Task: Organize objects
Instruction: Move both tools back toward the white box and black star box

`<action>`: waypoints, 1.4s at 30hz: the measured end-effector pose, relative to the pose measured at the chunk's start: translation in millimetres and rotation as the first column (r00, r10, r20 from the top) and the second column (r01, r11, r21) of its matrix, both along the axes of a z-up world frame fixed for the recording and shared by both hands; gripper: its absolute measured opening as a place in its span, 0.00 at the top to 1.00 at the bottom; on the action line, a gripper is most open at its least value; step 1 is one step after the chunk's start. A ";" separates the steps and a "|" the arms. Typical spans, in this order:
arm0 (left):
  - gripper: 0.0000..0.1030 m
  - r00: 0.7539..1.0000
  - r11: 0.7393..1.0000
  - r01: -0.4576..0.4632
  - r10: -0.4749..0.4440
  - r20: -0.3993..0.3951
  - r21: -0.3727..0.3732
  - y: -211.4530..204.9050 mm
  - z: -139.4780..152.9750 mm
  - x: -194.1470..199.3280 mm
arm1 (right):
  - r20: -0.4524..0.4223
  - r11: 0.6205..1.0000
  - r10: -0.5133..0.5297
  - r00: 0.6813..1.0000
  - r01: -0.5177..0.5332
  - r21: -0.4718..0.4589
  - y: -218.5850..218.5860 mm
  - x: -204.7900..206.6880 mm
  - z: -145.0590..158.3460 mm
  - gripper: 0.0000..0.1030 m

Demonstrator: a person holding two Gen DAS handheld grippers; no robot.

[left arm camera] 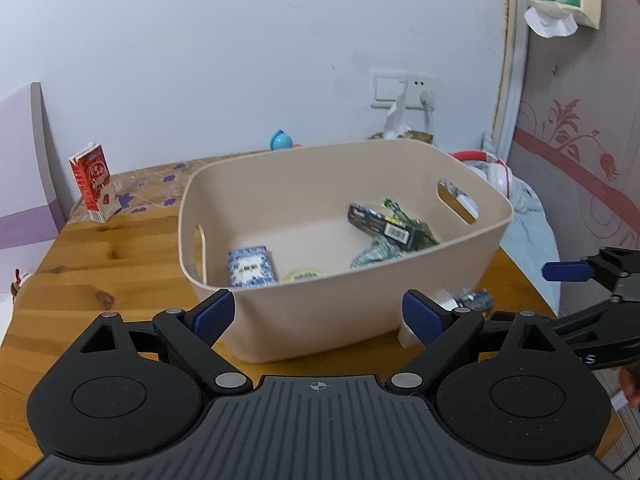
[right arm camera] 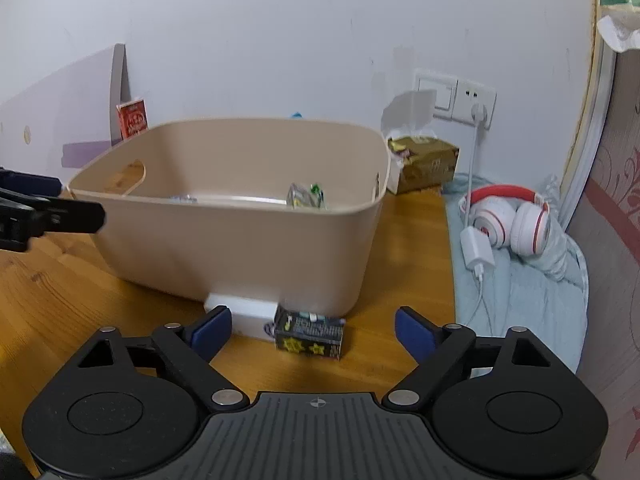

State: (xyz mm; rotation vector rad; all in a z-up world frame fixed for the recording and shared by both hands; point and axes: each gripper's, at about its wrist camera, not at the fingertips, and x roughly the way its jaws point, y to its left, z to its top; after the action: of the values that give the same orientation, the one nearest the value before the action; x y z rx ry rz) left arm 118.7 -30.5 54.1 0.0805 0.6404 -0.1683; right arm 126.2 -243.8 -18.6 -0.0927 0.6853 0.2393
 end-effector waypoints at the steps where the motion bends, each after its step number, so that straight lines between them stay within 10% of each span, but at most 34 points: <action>1: 0.10 1.000 1.000 0.000 0.000 -0.005 0.000 -0.4 -2.4 -0.1 | -0.004 1.000 -0.001 1.000 0.001 -0.003 0.5 0.5 -3.3 0.11; 21: 0.10 0.987 0.998 -0.069 0.068 -0.146 0.000 7.1 -65.2 25.2 | 0.027 0.985 -0.169 0.985 0.170 -0.033 -9.3 31.2 -27.0 0.08; 42: 0.10 0.976 0.990 -0.131 0.118 -0.183 -0.060 30.3 -68.1 29.8 | -0.025 0.999 0.020 0.999 -0.021 -0.042 50.5 40.5 -51.6 0.00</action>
State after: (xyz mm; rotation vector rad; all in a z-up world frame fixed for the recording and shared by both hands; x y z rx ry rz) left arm 148.4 -0.3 -14.0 -0.0449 0.8162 -0.0773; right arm 166.7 -193.3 -70.2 -0.1375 0.7140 0.2462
